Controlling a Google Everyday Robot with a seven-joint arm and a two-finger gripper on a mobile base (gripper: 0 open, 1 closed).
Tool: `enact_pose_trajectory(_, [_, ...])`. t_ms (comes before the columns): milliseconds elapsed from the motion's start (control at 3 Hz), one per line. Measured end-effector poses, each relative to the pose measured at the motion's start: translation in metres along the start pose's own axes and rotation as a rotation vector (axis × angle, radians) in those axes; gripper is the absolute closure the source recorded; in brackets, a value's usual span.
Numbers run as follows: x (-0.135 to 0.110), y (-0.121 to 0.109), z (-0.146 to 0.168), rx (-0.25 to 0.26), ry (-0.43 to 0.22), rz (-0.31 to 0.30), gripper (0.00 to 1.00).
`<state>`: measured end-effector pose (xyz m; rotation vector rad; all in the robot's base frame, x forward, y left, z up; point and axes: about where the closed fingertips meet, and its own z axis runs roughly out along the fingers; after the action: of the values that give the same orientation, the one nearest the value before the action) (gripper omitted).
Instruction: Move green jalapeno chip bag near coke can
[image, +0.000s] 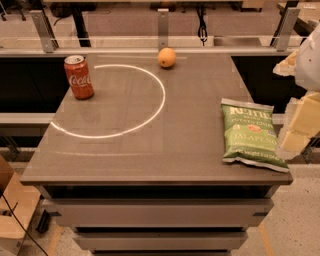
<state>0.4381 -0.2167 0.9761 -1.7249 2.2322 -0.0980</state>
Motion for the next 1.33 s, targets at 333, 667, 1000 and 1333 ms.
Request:
enact_pose_trajectory(333, [0.000,0.000,0.000,0.000,0.000,0.000,0.00])
enact_pose_trajectory(667, [0.000,-0.001,-0.002,-0.002,-0.030,0.007,0.00])
enact_pose_trajectory(1000, [0.007,-0.001,0.014,-0.022,-0.118,0.015,0.00])
enact_pose_trajectory(1333, [0.013,-0.008,0.035,-0.023,-0.209,0.021,0.00])
